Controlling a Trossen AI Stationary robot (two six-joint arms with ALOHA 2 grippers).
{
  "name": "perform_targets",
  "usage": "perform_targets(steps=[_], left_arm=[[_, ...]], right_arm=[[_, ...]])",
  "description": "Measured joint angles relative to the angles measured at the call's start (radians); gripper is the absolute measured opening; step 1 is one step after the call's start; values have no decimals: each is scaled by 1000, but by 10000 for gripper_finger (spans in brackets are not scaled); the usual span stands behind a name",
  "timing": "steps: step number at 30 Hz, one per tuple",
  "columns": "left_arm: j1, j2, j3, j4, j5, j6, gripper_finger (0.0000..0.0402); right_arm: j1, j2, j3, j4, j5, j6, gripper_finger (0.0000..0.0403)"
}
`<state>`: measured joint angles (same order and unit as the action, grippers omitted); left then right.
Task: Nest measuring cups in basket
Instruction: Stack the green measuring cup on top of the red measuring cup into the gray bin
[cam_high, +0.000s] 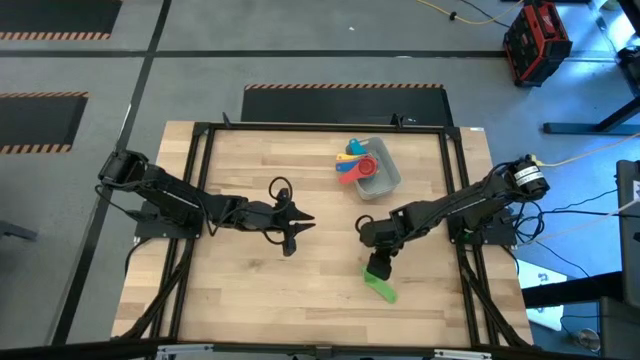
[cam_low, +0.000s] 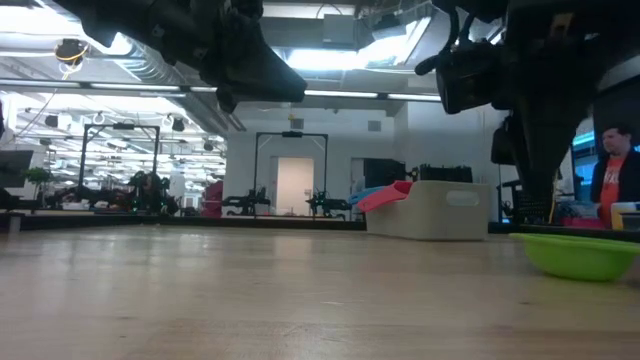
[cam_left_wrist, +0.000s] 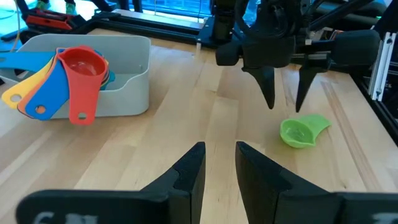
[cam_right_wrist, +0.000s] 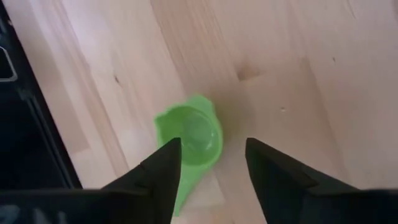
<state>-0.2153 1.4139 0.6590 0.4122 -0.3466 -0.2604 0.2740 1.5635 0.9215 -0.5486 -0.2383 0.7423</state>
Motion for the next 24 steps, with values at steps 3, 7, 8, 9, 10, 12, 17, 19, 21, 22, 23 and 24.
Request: perform_targets(steps=[3, 7, 8, 9, 10, 12, 17, 19, 21, 22, 23, 24], left_arm=[[0, 0, 0, 0, 0, 0, 82], [0, 0, 0, 0, 0, 0, 82], [0, 0, 0, 0, 0, 0, 82], [0, 0, 0, 0, 0, 0, 82], [0, 0, 0, 0, 0, 0, 82], [0, 0, 0, 0, 0, 0, 82], [0, 0, 0, 0, 0, 0, 82], [0, 0, 0, 0, -1, 0, 82], [0, 0, 0, 0, -1, 0, 82], [0, 0, 0, 0, -1, 0, 82], [0, 0, 0, 0, -1, 0, 82], [0, 0, 0, 0, -2, 0, 82]], right_arm=[[7, 0, -1, 22, 3, 6, 189], [24, 1, -31, 77, 12, -13, 184], [27, 1, -38, 89, 12, -13, 183], [27, 1, -43, 98, 13, -12, 182], [28, 1, -49, 106, 19, -12, 182], [31, 1, -66, 127, 31, -13, 182], [34, 1, -107, 174, 36, -13, 185], [34, 1, -121, 193, 46, -13, 185], [34, 1, -139, 222, 47, -13, 185], [34, 1, -148, 236, 47, -13, 184], [34, 1, -156, 251, 47, -13, 182], [36, 1, -160, 256, 47, -13, 180]])
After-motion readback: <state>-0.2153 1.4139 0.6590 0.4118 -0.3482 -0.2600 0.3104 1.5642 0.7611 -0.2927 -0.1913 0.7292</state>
